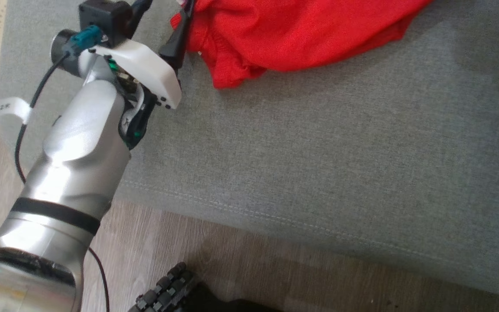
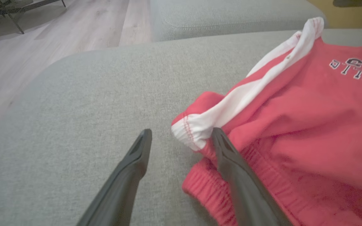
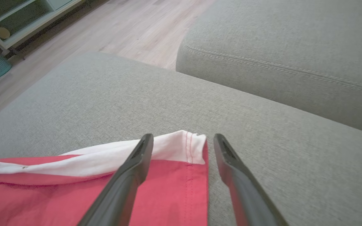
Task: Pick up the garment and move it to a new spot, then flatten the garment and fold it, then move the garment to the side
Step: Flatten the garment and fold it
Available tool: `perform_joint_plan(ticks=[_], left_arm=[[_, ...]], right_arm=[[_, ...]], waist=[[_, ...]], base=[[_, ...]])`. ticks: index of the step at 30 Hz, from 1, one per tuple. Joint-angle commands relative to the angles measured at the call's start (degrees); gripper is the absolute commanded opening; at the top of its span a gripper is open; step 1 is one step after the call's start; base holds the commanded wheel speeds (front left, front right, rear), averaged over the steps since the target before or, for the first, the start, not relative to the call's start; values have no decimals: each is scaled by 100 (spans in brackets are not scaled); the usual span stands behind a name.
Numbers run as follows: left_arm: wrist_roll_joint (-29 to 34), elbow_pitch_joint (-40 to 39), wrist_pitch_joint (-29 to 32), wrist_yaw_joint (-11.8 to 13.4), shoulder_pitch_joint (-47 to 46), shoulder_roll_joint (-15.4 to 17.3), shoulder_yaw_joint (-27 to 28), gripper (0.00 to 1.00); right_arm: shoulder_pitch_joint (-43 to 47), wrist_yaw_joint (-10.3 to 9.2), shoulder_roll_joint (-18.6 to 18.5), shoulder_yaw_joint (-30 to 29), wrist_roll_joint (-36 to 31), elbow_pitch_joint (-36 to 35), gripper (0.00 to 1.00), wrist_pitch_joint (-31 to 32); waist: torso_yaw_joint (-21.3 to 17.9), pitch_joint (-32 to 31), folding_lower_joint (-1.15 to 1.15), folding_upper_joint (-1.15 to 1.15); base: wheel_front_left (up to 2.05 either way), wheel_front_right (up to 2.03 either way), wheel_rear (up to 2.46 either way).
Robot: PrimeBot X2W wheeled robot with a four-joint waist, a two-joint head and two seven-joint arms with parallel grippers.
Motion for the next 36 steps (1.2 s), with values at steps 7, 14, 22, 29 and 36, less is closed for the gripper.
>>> perform_joint_plan(ticks=[7,14,22,29,36], left_arm=[[119,-627,-70,253,241,350,695,100],[177,-1569,-70,514,1011,418,1452,100],[272,-2613,-71,681,2102,317,2083,100],[381,-3309,-71,795,2996,103,2374,100],[606,-3666,-71,858,3663,-142,2537,100]], right_arm=[[6,19,231,-124,59,122,100,-901],[586,19,335,-319,352,-100,100,-2023],[1495,19,421,-243,377,-674,100,-2991],[2316,19,495,-406,55,-1219,100,-3285],[3330,19,496,-1289,-707,-1961,100,-3320]], waist=[[-171,-271,0,0],[-418,-821,0,0],[-726,-1514,0,0],[-923,-2019,0,0],[-969,-2322,0,0]], base=[[0,0,0],[0,0,0],[0,0,0],[0,0,0],[0,0,0]])
